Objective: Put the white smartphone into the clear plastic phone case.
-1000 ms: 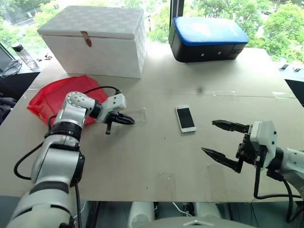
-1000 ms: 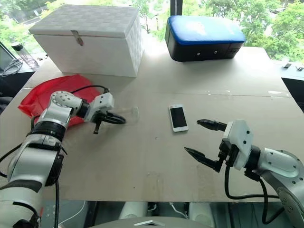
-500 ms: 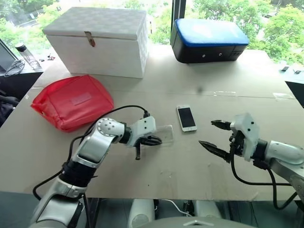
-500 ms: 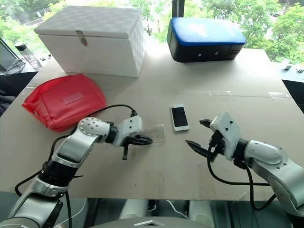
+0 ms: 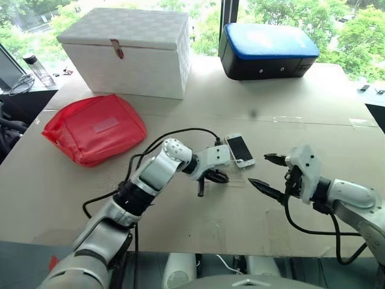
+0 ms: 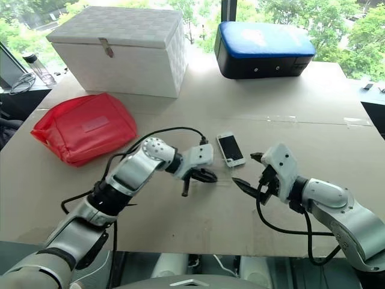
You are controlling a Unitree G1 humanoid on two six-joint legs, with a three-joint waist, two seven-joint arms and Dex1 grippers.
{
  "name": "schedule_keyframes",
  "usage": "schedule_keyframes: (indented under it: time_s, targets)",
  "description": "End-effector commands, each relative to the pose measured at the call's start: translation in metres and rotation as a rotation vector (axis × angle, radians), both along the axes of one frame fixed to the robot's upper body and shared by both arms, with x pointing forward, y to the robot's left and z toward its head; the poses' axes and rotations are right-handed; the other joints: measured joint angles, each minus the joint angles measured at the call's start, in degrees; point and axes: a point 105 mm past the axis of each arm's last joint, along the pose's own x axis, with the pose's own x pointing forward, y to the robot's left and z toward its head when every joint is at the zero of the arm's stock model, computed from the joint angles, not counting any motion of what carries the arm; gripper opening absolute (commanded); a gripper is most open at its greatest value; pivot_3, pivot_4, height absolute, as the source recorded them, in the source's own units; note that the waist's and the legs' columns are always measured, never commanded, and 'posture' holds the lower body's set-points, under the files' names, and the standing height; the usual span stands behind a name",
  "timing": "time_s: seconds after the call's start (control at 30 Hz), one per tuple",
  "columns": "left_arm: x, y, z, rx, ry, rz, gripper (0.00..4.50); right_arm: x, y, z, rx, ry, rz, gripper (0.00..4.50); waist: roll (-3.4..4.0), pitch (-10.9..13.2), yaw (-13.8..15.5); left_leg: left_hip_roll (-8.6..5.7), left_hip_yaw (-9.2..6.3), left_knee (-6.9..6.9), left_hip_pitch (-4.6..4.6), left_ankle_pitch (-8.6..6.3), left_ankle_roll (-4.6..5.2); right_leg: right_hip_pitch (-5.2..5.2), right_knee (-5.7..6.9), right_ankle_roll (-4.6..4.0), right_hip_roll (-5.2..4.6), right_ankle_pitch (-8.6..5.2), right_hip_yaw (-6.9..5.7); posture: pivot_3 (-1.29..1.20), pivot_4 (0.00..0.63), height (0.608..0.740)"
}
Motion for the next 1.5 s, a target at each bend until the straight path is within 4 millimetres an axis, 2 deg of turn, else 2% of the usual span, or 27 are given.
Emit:
schedule_keyframes:
  time_s: [0.03,0.17,0.33,0.4,0.57,0.6,0.63,0.7,0.87,0.93,1.1,1.2,1.27,1.47,1.5]
  targets:
    - [0.005,0.005,0.0,0.012,0.011,0.044,0.05,-0.007,-0.007,0.009,-0.038,-0.03,0.002,4.5,0.0,0.0,-0.1,0.0,-0.01,0.0,0.01,0.0,0.0,0.0,0.01,0.0,0.0,0.0,0.0,0.0,0.15,0.734]
    - [-0.005,0.021,0.005,-0.002,0.056,0.115,0.05,-0.01,-0.016,0.006,-0.065,-0.019,-0.029,4.5,0.0,0.0,-0.3,0.01,-0.08,-0.01,0.02,0.0,-0.01,-0.01,0.04,0.0,0.03,0.0,0.05,0.0,0.15,0.734]
    - [-0.025,0.045,0.004,0.003,0.116,0.194,0.05,-0.012,-0.015,0.004,-0.064,-0.012,-0.033,4.5,0.01,0.0,-0.7,-0.21,-0.88,-0.04,0.17,-0.03,-0.07,0.05,0.05,0.0,0.28,-0.01,0.46,0.0,0.15,0.734]
    - [-0.029,0.048,0.003,0.004,0.128,0.216,0.05,-0.01,-0.014,0.002,-0.067,-0.012,-0.031,4.5,0.02,0.0,-0.4,-0.21,-0.9,-0.03,0.18,-0.05,-0.07,0.04,0.02,0.01,0.27,-0.01,0.48,0.0,0.15,0.734]
    - [-0.022,0.046,0.006,-0.016,0.1,0.26,0.05,-0.002,-0.012,0.001,-0.07,-0.009,-0.026,4.5,0.02,0.0,0.0,-0.29,-0.9,0.0,0.16,-0.08,-0.03,0.06,-0.03,0.0,0.24,-0.02,0.71,0.0,0.15,0.734]
    - [-0.02,0.047,0.008,-0.014,0.087,0.265,0.56,0.0,-0.012,0.0,-0.066,0.003,-0.034,4.5,0.02,0.0,0.0,-0.3,-0.9,0.0,0.17,-0.09,-0.02,0.06,-0.03,0.0,0.24,-0.02,0.74,0.0,0.15,0.734]
    - [-0.019,0.047,0.01,-0.023,0.072,0.268,0.83,0.002,-0.012,-0.002,-0.061,0.018,-0.042,4.5,0.02,0.0,-0.1,-0.3,-0.9,0.0,0.17,-0.1,0.0,0.06,-0.03,0.0,0.24,-0.02,0.74,0.0,0.15,0.734]
    - [-0.019,0.043,0.019,-0.089,0.059,0.264,1.7,0.01,-0.012,-0.005,-0.068,0.019,-0.069,4.5,0.02,0.0,-0.1,-0.3,-0.9,0.0,0.17,-0.1,-0.01,0.06,-0.02,-0.01,0.24,-0.01,0.74,0.0,0.15,0.734]
    - [-0.023,0.045,0.056,-0.334,-0.041,0.263,3.93,0.03,0.008,-0.013,-0.049,0.036,-0.078,4.5,0.04,0.0,-0.4,-0.28,-0.9,-0.03,0.16,-0.04,-0.13,0.01,-0.01,-0.01,0.27,-0.01,0.81,0.0,0.15,0.734]
    - [-0.032,0.055,0.066,-0.4,-0.066,0.268,4.45,0.041,0.016,-0.018,-0.056,0.045,-0.095,4.5,0.03,0.1,-0.8,-0.28,-0.89,-0.04,0.16,-0.05,-0.16,0.01,0.0,0.0,0.28,0.0,0.85,0.0,0.15,0.734]
    - [-0.057,0.094,0.079,-0.518,-0.125,0.346,4.45,0.069,0.034,-0.035,-0.076,0.098,-0.183,4.5,0.07,0.1,-1.3,-0.32,-0.9,-0.03,0.17,-0.11,-0.28,0.03,0.04,0.0,0.28,0.0,0.9,0.0,0.15,0.734]
    - [-0.069,0.107,0.089,-0.613,-0.219,0.356,4.45,0.083,0.042,-0.042,-0.091,0.105,-0.236,4.5,0.11,0.1,-1.5,-0.33,-0.86,-0.03,0.2,-0.14,-0.34,-0.03,0.06,0.03,0.3,0.0,0.82,0.0,0.15,0.734]
    - [-0.082,0.113,0.087,-0.623,-0.193,0.331,4.45,0.09,0.045,-0.048,-0.105,0.114,-0.265,4.5,0.12,0.1,-1.4,-0.33,-0.88,-0.03,0.21,-0.15,-0.35,-0.04,0.04,0.02,0.29,0.0,0.77,0.0,0.15,0.734]
    - [-0.095,0.122,0.084,-0.641,-0.224,0.391,4.45,0.104,0.047,-0.069,-0.096,0.199,-0.359,4.5,0.06,0.0,-2.1,-0.25,-0.84,-0.05,0.41,-0.29,-0.6,0.06,0.05,0.02,0.27,0.01,0.78,0.0,0.15,0.734]
    - [-0.097,0.122,0.083,-0.636,-0.217,0.398,4.5,0.104,0.046,-0.071,-0.102,0.204,-0.361,4.24,-0.04,-0.1,-2.2,-0.23,-0.84,-0.05,0.46,-0.3,-0.6,0.08,0.06,0.01,0.27,0.01,0.77,0.0,0.15,0.734]
